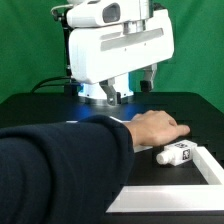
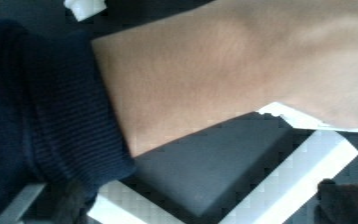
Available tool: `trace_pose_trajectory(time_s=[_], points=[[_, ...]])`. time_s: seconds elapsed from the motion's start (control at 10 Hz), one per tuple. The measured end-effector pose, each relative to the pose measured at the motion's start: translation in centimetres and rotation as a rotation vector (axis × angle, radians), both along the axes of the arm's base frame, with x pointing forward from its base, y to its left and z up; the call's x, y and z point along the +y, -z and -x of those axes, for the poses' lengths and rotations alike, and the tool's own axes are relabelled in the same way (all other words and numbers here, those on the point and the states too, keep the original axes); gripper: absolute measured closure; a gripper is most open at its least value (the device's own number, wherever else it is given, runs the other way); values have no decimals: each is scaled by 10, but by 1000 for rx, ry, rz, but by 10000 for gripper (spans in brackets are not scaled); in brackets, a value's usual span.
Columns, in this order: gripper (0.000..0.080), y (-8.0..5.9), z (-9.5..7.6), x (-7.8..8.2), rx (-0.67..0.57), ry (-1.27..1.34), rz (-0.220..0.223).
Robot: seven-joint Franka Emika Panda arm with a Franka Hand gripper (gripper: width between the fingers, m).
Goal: Assemble one leg
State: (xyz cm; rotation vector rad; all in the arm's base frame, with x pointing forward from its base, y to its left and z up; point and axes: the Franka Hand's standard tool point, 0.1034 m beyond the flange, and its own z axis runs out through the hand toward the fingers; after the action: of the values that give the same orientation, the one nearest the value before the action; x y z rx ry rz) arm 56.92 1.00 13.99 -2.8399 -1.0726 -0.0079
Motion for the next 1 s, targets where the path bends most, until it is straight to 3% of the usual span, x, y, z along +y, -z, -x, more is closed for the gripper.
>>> trace_pose_trajectory(time_s=[0.7, 0.9, 1.0], points=[[150, 1, 0, -1, 2, 2, 1], [150, 3, 3, -8, 21, 112, 10], [150, 6, 4, 1, 32, 202, 12]])
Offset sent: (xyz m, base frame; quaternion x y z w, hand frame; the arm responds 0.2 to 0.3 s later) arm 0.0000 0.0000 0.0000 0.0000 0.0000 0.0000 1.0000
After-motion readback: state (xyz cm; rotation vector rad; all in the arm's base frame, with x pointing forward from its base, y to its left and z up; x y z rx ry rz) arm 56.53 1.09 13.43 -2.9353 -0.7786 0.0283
